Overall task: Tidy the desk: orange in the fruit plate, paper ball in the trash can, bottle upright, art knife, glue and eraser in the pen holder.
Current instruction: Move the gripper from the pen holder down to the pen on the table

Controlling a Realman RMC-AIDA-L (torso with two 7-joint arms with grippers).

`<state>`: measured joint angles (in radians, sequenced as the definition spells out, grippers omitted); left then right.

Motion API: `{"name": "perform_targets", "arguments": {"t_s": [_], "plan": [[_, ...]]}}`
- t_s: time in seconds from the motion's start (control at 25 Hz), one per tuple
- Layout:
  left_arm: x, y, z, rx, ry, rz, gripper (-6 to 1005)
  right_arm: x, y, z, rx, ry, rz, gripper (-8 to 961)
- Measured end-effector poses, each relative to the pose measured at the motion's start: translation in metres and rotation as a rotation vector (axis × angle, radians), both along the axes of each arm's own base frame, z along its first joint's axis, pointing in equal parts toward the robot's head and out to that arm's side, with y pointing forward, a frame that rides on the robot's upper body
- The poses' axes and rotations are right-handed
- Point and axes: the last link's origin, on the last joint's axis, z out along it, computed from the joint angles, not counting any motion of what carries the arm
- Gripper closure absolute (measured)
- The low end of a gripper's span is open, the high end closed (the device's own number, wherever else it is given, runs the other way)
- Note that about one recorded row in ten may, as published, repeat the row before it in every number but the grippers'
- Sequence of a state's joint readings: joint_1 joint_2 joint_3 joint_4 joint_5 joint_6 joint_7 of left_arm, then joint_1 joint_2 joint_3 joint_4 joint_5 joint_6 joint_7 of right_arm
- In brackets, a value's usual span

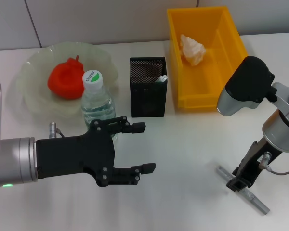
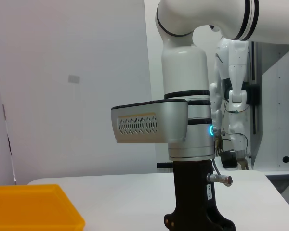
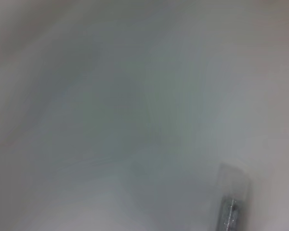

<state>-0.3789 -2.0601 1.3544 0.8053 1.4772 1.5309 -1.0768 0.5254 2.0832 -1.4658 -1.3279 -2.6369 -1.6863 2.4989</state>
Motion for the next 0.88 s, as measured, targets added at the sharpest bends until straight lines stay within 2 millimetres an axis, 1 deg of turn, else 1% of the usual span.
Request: {"name": "perform_targets", "arguments": {"t_s": [0.16,0.56,0.88], "plan": [[0.0002,0.0002,0.0,0.0,0.0,-0.001,200,-0.0006,0.0004,-0.0001,0.001,0.0,0.0,620],[0.0008,0.0008,0.0003,0.001,0.0,-0.002,200,0.0005,0.0013,0.0004,0.01,-0.011,-0.004,632],[0.0008,0.001,0.0004,0.002,-0.001,-0.002,200,0.0002,0.0009,-0.0032,-0.004,-0.02,-0.001,641]]}}
